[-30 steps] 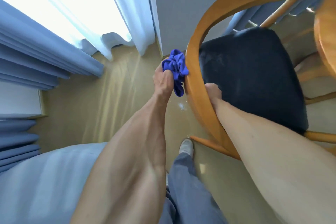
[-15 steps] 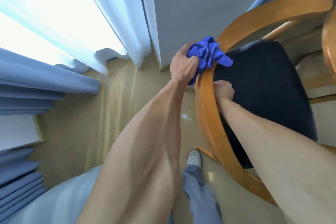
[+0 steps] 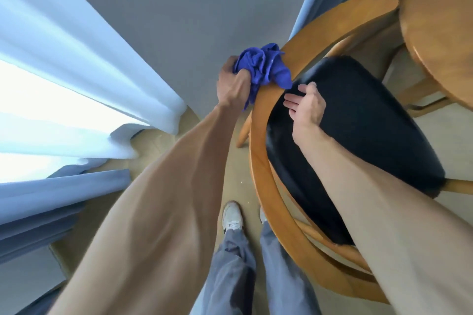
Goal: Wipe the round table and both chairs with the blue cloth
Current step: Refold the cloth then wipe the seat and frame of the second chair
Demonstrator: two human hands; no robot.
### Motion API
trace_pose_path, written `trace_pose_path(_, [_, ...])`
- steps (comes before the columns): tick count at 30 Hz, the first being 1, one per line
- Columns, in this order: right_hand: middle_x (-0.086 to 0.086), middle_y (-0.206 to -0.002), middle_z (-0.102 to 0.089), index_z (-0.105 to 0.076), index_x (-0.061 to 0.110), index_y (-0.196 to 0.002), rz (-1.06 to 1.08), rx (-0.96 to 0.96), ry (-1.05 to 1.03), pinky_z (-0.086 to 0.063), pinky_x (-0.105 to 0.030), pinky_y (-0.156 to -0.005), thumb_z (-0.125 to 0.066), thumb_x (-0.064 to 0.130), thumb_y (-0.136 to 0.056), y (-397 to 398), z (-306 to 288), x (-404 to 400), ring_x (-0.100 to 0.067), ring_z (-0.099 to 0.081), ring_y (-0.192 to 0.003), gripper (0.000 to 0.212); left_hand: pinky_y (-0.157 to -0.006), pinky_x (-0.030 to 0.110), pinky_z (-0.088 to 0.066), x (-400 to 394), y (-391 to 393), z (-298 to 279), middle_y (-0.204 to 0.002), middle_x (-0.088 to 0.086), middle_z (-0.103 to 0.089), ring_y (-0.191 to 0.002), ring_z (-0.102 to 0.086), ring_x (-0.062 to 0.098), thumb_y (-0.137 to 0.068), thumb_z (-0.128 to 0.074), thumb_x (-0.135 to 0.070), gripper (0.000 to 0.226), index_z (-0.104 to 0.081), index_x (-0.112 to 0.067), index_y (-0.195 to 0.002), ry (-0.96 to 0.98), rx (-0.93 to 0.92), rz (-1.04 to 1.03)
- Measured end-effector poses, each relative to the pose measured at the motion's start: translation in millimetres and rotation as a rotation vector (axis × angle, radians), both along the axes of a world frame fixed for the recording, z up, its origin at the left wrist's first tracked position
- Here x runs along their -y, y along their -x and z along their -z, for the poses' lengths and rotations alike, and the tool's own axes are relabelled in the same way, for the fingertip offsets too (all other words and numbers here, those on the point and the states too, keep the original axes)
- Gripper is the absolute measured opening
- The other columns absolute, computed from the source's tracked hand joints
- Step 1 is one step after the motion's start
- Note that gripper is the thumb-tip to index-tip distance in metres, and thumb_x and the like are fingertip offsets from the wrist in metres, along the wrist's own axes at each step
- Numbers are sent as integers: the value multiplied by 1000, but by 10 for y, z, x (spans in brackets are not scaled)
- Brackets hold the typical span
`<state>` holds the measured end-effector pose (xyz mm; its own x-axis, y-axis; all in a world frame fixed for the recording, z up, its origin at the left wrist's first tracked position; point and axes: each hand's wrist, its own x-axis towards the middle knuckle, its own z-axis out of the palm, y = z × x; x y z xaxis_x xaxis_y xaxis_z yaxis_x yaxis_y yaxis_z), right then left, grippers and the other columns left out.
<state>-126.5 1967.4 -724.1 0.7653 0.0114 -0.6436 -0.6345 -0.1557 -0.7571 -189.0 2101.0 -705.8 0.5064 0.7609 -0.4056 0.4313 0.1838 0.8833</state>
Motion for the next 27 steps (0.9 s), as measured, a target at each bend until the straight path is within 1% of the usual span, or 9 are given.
trace_pose_path(4, [-7,-90,-74,-63,29,-81,80,1,-2,-49,-42,-100,-49,34,-94,-230,27,25,-23,-70,-91,20,-56,25,-45,-74,-498,-42,-73,-2,-61,-64,-54,15,-61,-37,-14,40,-65,-18,-89,42,66,-31])
trace_pose_path(9, [-2,-100,-72,-63,32,-88,132,39,-6,-49,-43,-101,-45,39,-93,-620,53,-25,-16,-69,-93,21,-73,36,-55,-197,-1021,55,-78,0,-65,-73,-58,21,-63,-37,-16,38,-68,-23,-84,117,0,2])
trace_pose_path(13, [-1,-90,-73,-63,29,-77,124,45,9,-48,-47,-100,-43,43,-85,-999,99,-105,-17,-70,-88,26,-80,34,-52,-219,-1439,68,-78,-5,-64,-75,-56,19,-71,-39,-17,29,-65,-24,-83,116,-46,64])
trace_pose_path(15, [0,-95,-73,-67,29,-93,90,66,20,-46,-46,-102,-41,46,-85,-1174,101,-150,-16,-69,-93,32,-85,35,-52,-229,-1676,45,-79,-5,-64,-77,-57,19,-79,-41,-17,25,-65,-23,-83,108,-63,110])
trace_pose_path(17, [-3,-114,-70,-66,23,-117,75,141,76,-43,-42,-106,-39,48,-85,-1367,90,-165,-18,-64,-107,49,-83,33,-51,-223,-1936,-2,-79,-4,-65,-76,-57,19,-80,-42,-16,26,-67,-22,-82,92,-92,166])
trace_pose_path(20, [-7,-147,-50,-41,19,-149,101,331,282,-35,-34,-111,-37,42,-98,-1605,72,-114,-20,-47,-133,56,-75,32,-49,-168,-2267,-59,-74,-2,-62,-72,-54,20,-69,-38,-19,28,-64,-20,-79,27,-135,225])
trace_pose_path(23, [-12,-159,-31,-26,18,-155,12,573,482,-25,-33,-116,-41,29,-101,-1698,62,-19,-24,-30,-145,58,-72,31,-45,-80,-2482,-91,-70,-2,-56,-69,-48,20,-60,-34,-18,27,-57,-19,-74,-47,-133,260])
trace_pose_path(25, [-16,-161,-24,-22,17,-156,-95,688,607,-24,-35,-117,-43,18,-99,-1738,106,31,-27,-26,-147,62,-68,30,-42,-44,-2535,-80,-66,-2,-51,-67,-45,20,-59,-33,-17,20,-51,-19,-70,-103,-137,279])
trace_pose_path(27, [-17,-161,-22,-21,16,-157,-156,746,681,-25,-39,-118,-45,4,-91,-1769,127,62,-29,-24,-148,70,-69,33,-44,-52,-2542,-46,-69,0,-54,-68,-47,20,-61,-34,-17,26,-55,-13,-75,-153,-142,287])
